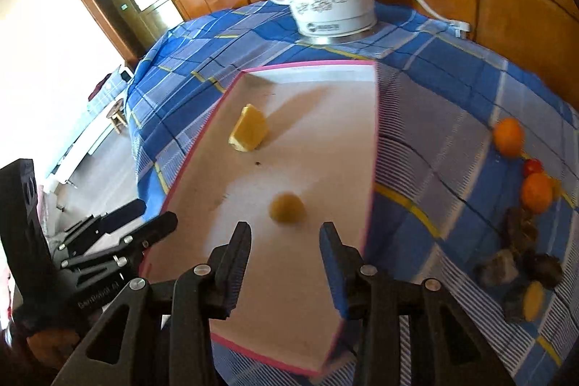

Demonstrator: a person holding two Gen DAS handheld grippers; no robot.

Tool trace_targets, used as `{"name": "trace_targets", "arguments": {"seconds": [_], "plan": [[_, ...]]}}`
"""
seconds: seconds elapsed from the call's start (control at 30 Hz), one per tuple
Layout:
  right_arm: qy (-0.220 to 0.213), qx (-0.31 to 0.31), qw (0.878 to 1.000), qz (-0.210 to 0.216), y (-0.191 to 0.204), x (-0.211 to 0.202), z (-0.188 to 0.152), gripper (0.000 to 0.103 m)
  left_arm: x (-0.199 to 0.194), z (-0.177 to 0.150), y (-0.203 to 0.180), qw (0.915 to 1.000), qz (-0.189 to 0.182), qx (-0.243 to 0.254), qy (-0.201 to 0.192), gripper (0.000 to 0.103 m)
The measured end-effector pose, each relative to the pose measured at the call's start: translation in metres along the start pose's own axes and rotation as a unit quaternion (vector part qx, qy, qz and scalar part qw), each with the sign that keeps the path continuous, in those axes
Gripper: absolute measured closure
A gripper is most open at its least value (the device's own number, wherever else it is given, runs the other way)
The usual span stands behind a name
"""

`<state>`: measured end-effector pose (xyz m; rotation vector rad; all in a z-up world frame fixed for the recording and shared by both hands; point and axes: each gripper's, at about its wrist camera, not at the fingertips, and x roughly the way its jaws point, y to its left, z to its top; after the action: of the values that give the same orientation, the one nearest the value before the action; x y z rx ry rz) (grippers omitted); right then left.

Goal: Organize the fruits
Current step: 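Move both tools back toward the produce cluster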

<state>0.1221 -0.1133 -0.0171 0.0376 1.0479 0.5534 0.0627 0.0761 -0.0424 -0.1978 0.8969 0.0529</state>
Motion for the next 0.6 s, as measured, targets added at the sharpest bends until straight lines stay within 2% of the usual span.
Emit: {"name": "trace_targets", "arguments": {"seconds": [0.37,0.6], "plan": [[-0.021,0.023,0.998,-0.062,-0.054,-0.054,-0.025,0.063,-0.004,-0.002,-0.029,0.9986,-0.027,0.045,0.003,0.041],[-0.048,0.061,0.99,-0.114,-0.109,-0.1,-0.033,0.062,-0.011,0.0,-0.059,0.9941,-0.067,0.086,0.0,0.041]]}}
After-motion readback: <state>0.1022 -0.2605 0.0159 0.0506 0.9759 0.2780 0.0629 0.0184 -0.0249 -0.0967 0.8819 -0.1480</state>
